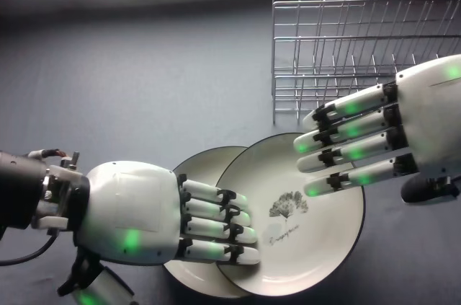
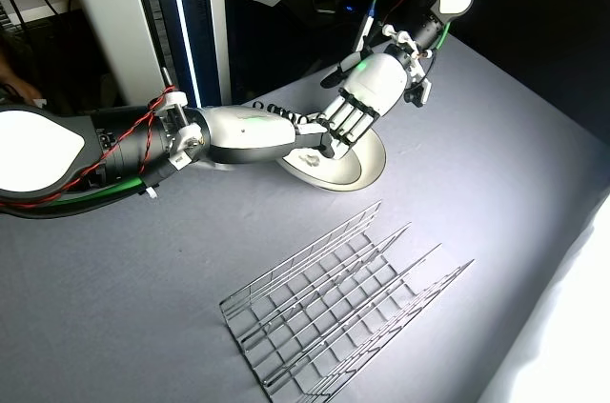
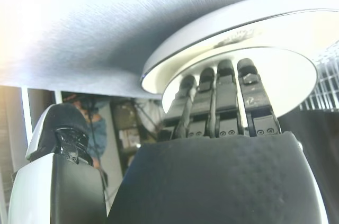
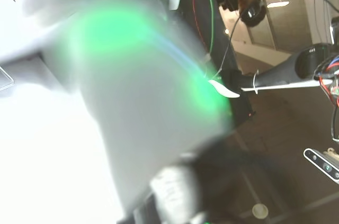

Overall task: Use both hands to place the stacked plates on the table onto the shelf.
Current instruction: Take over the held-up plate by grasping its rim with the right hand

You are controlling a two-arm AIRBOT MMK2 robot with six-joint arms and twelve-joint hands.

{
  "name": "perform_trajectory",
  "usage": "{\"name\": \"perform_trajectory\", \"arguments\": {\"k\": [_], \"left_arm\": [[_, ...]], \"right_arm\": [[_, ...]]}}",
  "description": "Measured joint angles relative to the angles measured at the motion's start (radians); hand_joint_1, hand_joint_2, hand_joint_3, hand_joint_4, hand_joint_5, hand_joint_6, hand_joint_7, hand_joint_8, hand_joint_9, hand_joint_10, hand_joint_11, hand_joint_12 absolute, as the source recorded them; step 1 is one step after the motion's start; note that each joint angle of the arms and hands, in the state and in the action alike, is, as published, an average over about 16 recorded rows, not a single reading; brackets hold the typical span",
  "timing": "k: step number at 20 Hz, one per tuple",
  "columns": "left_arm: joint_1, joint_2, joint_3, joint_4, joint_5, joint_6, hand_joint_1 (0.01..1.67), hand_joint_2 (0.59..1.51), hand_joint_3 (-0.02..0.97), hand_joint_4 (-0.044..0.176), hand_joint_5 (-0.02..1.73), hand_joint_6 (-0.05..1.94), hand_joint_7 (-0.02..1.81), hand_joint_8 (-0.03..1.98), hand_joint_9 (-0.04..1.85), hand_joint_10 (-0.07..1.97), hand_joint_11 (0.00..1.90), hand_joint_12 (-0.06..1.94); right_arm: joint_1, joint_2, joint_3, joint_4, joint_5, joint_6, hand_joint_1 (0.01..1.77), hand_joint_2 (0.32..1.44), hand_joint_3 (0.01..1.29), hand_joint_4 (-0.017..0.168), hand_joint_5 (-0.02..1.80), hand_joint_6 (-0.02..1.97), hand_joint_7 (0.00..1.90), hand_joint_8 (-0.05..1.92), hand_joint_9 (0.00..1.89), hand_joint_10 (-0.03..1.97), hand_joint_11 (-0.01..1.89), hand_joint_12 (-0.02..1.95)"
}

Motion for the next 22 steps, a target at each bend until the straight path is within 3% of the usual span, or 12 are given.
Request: {"name": "perform_trajectory", "arguments": {"k": [6,10,15,22], "left_arm": [[-0.011,-0.018,0.001,0.001,0.01,0.0,0.02,1.092,0.021,-0.009,-0.01,-0.04,0.0,-0.02,0.02,0.01,0.02,0.01],[-0.019,-0.026,0.004,0.004,0.013,-0.001,0.02,1.094,0.02,-0.009,-0.01,-0.04,0.0,-0.02,0.02,0.01,0.02,0.01],[-0.025,-0.032,0.006,0.009,0.015,-0.002,0.02,1.097,0.02,-0.009,-0.01,-0.04,0.0,-0.02,0.02,0.01,0.02,0.01],[-0.031,-0.038,0.01,0.013,0.014,-0.004,0.02,1.1,0.02,-0.009,-0.01,-0.04,0.0,-0.02,0.02,0.01,0.02,0.01]], "right_arm": [[-0.007,-0.035,-0.007,0.003,-0.038,-0.002,0.95,1.13,0.01,0.006,0.2,0.0,0.2,0.0,0.2,0.01,0.02,0.87],[-0.01,-0.058,-0.027,0.015,-0.083,-0.002,1.14,1.09,0.01,0.006,0.2,0.0,0.21,0.0,0.21,0.01,0.02,0.93],[-0.017,-0.075,-0.063,0.042,-0.157,-0.003,1.25,1.05,0.01,0.006,0.21,0.0,0.22,0.0,0.23,0.02,0.02,1.0],[-0.029,-0.077,-0.115,0.094,-0.247,-0.004,1.26,1.05,0.01,0.006,0.21,0.0,0.22,0.0,0.24,0.02,0.02,1.02]]}}
